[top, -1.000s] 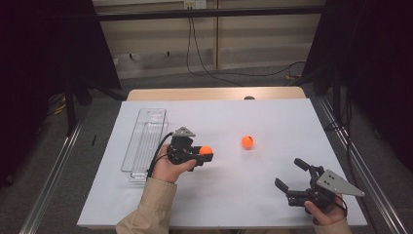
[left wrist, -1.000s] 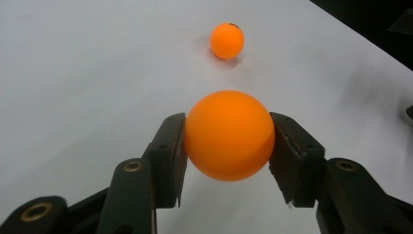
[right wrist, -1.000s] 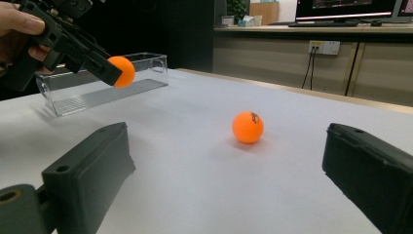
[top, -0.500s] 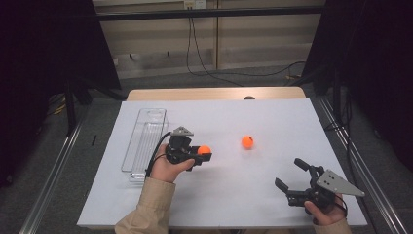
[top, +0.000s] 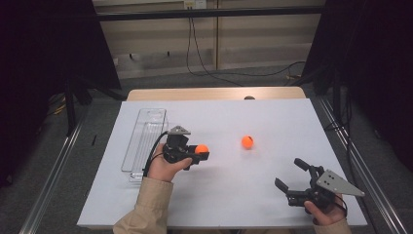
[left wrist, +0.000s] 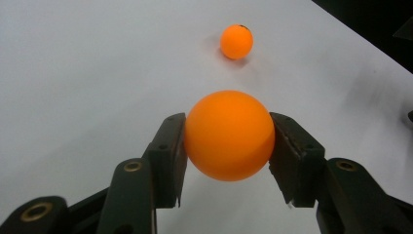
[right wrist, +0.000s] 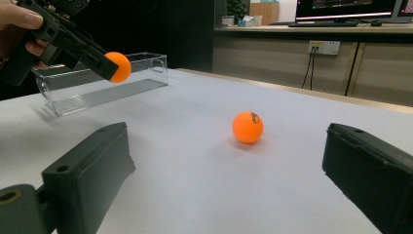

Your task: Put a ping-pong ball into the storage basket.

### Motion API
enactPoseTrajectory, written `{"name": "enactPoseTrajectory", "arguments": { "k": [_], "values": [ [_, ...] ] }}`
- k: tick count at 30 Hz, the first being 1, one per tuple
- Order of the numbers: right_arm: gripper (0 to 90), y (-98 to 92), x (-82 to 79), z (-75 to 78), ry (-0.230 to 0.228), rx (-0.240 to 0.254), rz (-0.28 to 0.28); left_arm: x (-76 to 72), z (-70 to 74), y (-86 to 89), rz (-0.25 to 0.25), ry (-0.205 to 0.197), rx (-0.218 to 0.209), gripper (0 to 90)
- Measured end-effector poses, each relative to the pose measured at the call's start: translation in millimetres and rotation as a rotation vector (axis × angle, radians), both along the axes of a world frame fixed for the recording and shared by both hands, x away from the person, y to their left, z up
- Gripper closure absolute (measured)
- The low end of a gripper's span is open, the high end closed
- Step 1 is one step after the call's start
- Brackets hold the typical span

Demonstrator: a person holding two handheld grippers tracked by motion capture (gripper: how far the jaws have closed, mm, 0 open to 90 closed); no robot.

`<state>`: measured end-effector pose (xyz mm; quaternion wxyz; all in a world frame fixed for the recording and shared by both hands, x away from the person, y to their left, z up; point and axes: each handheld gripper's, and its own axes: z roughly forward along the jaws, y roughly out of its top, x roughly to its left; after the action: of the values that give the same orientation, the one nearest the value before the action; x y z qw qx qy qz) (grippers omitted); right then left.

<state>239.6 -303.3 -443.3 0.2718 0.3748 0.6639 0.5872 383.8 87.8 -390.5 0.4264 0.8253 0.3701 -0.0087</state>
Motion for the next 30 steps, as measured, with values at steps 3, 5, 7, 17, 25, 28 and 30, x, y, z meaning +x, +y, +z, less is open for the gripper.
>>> {"name": "enactPoseTrajectory", "arguments": {
  "k": [3,5,7,17,25,28,30],
  "values": [
    [3.4,-0.1,0.0,0.0,-0.001,0.000,0.000,0.1,0.3,1.0,0.005,0.000,-0.005,50.8],
    [3.5,-0.1,-0.1,0.1,0.000,0.002,-0.001,0.5,0.7,2.2,0.005,0.001,-0.002,50.8],
    [3.4,-0.2,0.0,0.0,0.000,0.002,-0.001,0.8,0.8,3.1,0.007,0.001,-0.002,50.8],
    [3.5,-0.1,-0.1,0.0,0.001,0.003,-0.001,0.9,1.6,4.4,0.014,0.002,-0.003,50.8],
    [3.5,-0.1,0.0,0.0,-0.001,0.000,0.000,2.0,3.6,9.4,0.023,-0.001,-0.007,50.8],
    [3.5,-0.1,0.1,-0.1,0.000,0.001,0.000,2.3,4.2,11.7,0.032,0.001,-0.009,50.8],
    [3.5,0.0,0.1,-0.1,-0.001,0.000,0.001,2.8,4.6,13.5,0.034,0.000,-0.009,50.8]
  ]
}}
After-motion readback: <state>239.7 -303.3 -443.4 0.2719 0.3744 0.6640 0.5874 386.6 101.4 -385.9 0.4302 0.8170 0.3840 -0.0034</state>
